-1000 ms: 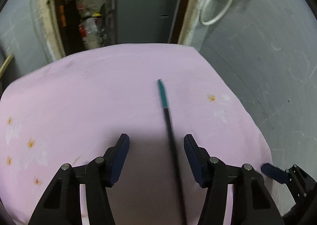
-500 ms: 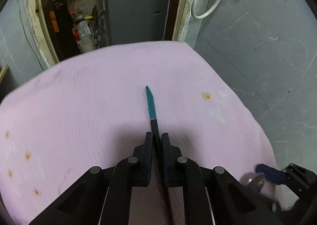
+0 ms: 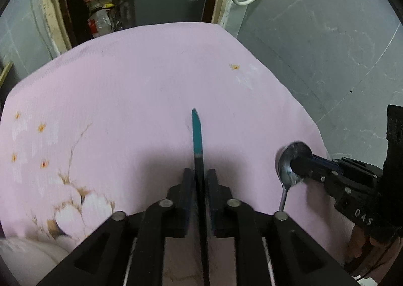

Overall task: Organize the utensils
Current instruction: 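Lift the teal-handled utensil and silver spoon up over the white caddy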

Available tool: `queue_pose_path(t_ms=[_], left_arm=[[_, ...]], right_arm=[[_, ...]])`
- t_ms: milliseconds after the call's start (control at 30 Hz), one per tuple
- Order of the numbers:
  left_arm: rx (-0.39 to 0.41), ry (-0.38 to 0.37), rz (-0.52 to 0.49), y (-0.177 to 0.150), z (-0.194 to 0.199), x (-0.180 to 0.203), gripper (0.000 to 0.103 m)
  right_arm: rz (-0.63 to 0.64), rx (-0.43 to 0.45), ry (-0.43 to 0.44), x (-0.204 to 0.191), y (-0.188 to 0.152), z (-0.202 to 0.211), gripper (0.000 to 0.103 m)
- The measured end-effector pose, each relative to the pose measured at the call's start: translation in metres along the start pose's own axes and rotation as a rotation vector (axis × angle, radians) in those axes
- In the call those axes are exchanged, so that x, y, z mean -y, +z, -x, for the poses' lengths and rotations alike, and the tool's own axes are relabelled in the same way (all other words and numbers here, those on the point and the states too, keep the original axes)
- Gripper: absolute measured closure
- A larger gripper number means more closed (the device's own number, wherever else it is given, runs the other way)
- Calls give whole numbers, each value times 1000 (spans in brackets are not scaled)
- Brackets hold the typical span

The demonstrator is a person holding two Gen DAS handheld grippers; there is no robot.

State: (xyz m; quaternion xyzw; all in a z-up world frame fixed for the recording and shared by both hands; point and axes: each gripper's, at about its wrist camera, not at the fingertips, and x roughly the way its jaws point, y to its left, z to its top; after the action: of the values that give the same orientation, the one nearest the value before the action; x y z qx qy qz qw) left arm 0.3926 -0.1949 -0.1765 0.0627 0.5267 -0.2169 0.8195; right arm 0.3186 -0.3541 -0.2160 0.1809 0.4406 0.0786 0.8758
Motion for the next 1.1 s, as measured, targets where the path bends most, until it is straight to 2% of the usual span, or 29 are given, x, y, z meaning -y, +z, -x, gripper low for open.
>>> queue_pose_path(t_ms=[33, 67, 100, 200, 233, 300, 333, 367, 500, 533, 700, 833, 967, 1100], left_arm=[[0, 7, -5, 5, -2, 0, 77], [3, 15, -8, 9, -3, 1, 67], [6, 20, -12, 14, -6, 2, 65], [-2, 35, -34, 25, -12, 4, 65], [-7, 44, -47, 28, -14, 5, 66], [-10, 78, -69, 32, -17, 8, 79], [-12, 85, -77, 34, -18, 8, 83], [-16, 75, -70, 36, -17, 7, 93], [-25, 36, -1, 40, -15, -4, 95], [-12, 26, 21, 38, -11, -6, 95], [159, -30, 78, 17, 40, -7, 95], [270, -19, 85, -8, 86, -2, 95], [339, -8, 89, -39, 119, 4, 95], [372, 14, 83, -67, 143, 9, 95]], right_arm=[[3, -2, 5, 1, 1, 0, 95], [7, -5, 9, 1, 1, 0, 95], [11, -6, 12, 2, 3, -1, 95], [21, -19, 25, 2, 6, -3, 94], [26, -21, 24, 1, 7, -4, 94], [36, -29, 23, -2, 11, -7, 94], [44, -34, 22, -3, 12, -7, 94], [53, -39, 17, -5, 14, -8, 94], [48, -12, 30, -9, 16, 7, 98], [58, 3, 27, -11, 15, 14, 98], [128, 113, -19, -32, 6, 60, 98], [189, 188, -74, -54, -4, 93, 98], [268, 254, -134, -77, -17, 121, 98], [332, 297, -176, -101, -28, 147, 98]])
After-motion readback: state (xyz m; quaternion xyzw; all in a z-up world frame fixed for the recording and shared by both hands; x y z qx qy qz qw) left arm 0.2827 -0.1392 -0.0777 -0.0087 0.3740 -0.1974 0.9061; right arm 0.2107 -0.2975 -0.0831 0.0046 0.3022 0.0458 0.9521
